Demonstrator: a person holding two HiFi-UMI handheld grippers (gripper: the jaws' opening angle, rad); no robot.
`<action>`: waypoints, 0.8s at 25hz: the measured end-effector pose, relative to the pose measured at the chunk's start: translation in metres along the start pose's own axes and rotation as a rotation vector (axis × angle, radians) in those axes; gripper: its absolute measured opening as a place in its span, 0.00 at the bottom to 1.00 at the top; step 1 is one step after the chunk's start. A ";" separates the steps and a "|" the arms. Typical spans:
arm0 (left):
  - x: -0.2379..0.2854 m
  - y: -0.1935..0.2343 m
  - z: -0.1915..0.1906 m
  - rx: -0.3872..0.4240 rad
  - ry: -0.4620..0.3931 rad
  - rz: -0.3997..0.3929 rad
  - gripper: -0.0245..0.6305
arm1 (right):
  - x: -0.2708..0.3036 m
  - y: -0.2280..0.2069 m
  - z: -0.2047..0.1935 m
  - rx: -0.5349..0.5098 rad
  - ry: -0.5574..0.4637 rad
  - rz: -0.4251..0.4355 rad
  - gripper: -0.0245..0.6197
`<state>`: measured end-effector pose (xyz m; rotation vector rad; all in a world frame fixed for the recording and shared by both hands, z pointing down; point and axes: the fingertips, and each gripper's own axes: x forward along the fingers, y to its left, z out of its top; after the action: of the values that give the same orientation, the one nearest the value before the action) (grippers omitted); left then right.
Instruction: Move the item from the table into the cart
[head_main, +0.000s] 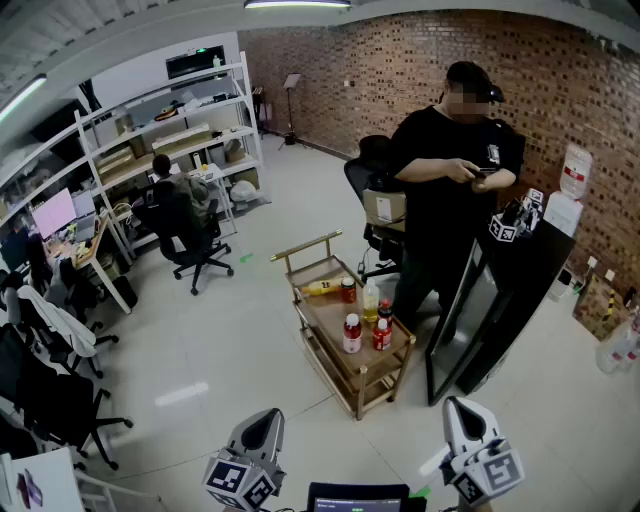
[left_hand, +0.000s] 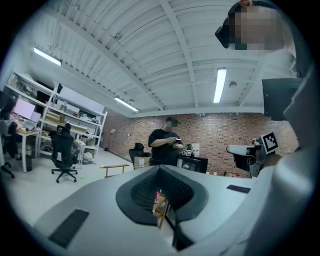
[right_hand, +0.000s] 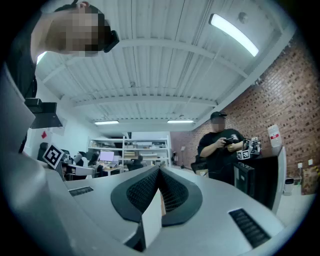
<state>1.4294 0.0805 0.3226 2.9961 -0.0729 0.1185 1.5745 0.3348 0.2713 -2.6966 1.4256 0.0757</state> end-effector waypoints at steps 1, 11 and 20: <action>-0.005 0.011 -0.003 -0.004 -0.005 0.020 0.03 | 0.011 0.009 0.001 -0.036 0.001 0.020 0.01; -0.196 0.263 -0.019 -0.092 -0.064 0.292 0.03 | 0.169 0.296 -0.025 -0.079 -0.035 0.308 0.01; -0.444 0.511 -0.028 -0.142 -0.118 0.632 0.03 | 0.317 0.639 -0.079 0.000 0.010 0.641 0.01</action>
<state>0.9579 -0.4018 0.3849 2.7205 -0.9890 -0.0007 1.2251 -0.2918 0.2868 -2.1269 2.2199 0.1025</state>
